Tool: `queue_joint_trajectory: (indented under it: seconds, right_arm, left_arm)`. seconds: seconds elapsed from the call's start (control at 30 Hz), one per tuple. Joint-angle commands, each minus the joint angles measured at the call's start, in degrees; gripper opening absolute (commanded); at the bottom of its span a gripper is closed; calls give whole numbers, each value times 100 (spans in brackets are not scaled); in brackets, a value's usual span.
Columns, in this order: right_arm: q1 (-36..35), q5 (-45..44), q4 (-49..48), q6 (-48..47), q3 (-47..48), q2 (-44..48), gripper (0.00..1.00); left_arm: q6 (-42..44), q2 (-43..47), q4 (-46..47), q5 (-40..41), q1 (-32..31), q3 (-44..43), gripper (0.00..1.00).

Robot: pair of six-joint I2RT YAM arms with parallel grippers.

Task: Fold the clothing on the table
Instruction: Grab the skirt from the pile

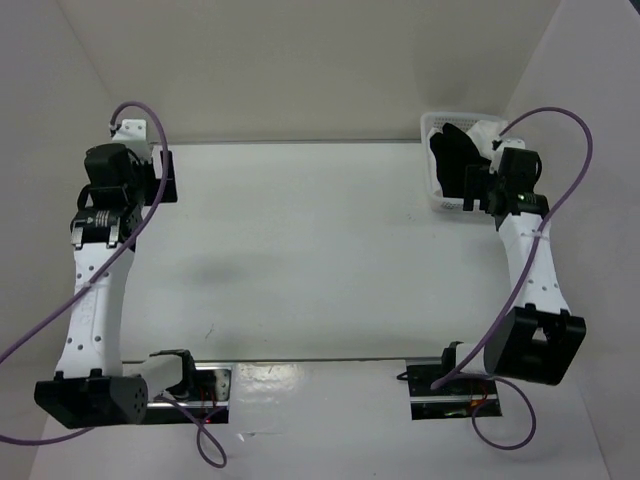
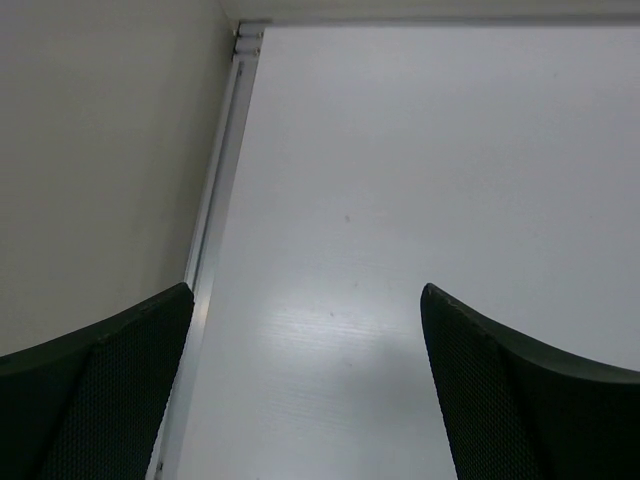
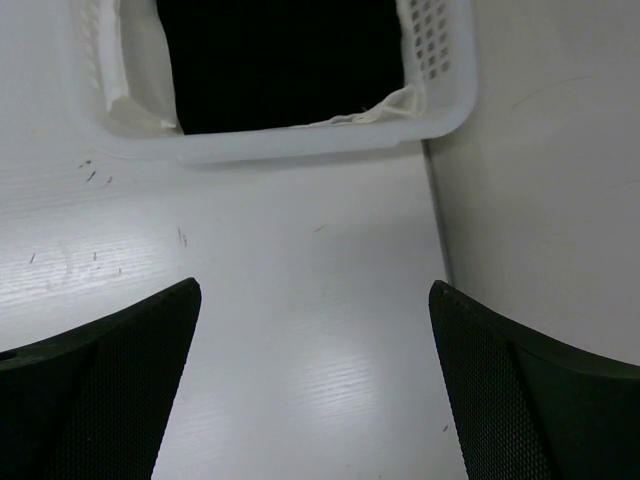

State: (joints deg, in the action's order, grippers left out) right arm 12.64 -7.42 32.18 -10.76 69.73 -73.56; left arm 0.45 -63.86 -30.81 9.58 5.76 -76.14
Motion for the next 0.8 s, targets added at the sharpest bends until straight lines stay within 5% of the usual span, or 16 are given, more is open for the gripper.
queue_joint_trajectory:
  seconds: [0.0,0.2,0.43,0.77]
  right_arm:
    - [-271,-216,-168,276,505,-333,99]
    - [-394,171,-458,478,1067,-1133,99]
    - [-394,293,-283,409,1999,-2468,99]
    - [-394,13,-291,48,3571,-4280,93]
  left_arm:
    - [167,-687,-591,62,188,-451,100]
    - [246,-2201,-1367,-1204,496,-1255,100]
    - [17,-1341,38,-1345,672,45,100]
    - [236,-1139,-13,-1293,725,855,100]
